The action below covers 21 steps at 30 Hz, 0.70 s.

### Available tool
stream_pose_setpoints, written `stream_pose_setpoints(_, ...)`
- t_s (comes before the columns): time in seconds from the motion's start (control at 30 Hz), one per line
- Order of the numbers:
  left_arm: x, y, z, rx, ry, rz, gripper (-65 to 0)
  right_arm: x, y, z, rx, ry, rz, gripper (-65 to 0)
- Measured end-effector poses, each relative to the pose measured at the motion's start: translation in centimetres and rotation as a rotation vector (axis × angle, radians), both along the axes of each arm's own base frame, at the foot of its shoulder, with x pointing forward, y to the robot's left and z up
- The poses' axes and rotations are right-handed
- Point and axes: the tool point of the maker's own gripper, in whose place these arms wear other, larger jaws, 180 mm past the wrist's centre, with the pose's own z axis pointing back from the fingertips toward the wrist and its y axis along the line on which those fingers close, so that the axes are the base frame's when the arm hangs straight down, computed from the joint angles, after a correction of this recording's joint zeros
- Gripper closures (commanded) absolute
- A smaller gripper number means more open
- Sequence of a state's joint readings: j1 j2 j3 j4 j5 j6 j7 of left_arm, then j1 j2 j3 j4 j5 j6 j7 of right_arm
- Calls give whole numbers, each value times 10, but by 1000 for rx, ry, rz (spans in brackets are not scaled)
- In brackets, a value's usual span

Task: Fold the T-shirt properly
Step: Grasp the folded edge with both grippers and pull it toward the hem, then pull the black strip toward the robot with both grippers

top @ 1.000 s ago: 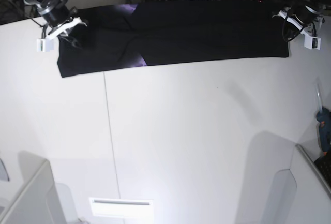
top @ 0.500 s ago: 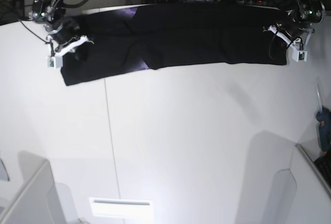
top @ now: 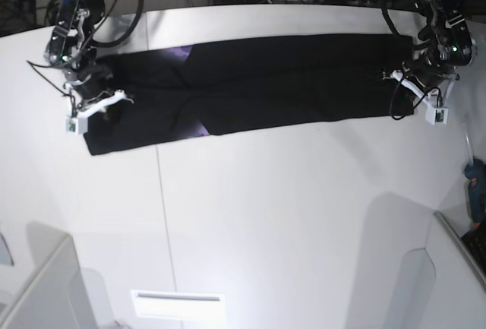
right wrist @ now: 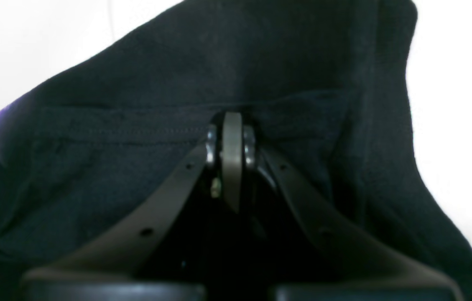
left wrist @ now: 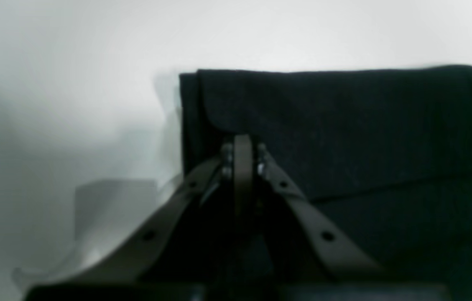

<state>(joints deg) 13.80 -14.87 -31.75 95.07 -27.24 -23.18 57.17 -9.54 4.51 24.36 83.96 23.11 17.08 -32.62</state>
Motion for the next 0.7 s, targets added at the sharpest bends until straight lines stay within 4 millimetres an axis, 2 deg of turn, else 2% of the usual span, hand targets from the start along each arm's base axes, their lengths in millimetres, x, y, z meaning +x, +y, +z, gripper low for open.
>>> stream_pose_setpoints(0.17, 17, 1, 11, -1, -32, -1, 0, 4, -11, 1, -10, 10, -78, 0)
stream_pose_setpoints(0.33, 14, 0, 12, 6, -26, -7, 0, 3, -13, 4, -24, 11, -84, 0)
stream_pose_setpoints(0.47, 10, 0, 34, 43, -79, -27, 0, -5, -13, 15, -64, 11, -74, 0)
stream_pose_setpoints(0.57, -6, 18, 59, 55, -141, 32, 0, -5, -11, 37, -94, -38, -68, 0)
stream_pose_setpoints(0.7, -24, 36, 82, -53, -224, 118, 0, 4, 0, 77, -111, -156, -45, 0)
